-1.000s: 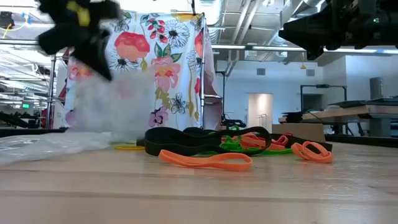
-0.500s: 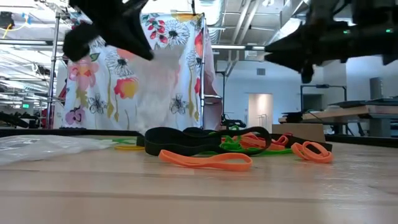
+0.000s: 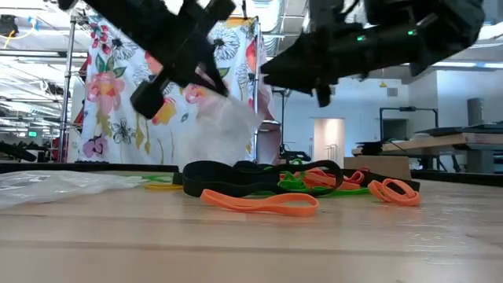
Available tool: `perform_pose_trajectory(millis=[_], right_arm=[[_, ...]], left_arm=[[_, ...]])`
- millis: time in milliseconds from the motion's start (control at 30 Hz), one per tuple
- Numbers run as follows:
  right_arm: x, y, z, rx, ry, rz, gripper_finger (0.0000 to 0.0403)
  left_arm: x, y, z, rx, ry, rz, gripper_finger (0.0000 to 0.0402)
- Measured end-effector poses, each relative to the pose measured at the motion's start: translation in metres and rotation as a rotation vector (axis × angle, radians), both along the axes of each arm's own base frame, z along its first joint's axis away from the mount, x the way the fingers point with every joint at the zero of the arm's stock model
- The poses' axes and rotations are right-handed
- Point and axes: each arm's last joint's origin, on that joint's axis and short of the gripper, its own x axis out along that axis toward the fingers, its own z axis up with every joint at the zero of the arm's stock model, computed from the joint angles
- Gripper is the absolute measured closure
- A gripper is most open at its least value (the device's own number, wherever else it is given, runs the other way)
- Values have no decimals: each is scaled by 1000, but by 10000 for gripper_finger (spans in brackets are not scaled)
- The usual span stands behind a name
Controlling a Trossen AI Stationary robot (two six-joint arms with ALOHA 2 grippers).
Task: Sort rubber bands
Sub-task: Open the transparent zip bag
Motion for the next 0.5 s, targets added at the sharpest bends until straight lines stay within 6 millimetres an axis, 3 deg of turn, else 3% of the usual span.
perform_pose_trajectory(millis=[200,500], right_arm=[[21,2,-5,-32,24,19,280],[26,3,-3,-49,40,23,285]], left_arm=[[-2,1,19,-61,-96,19,401],[-3,1,21,-95,-123,29,401]])
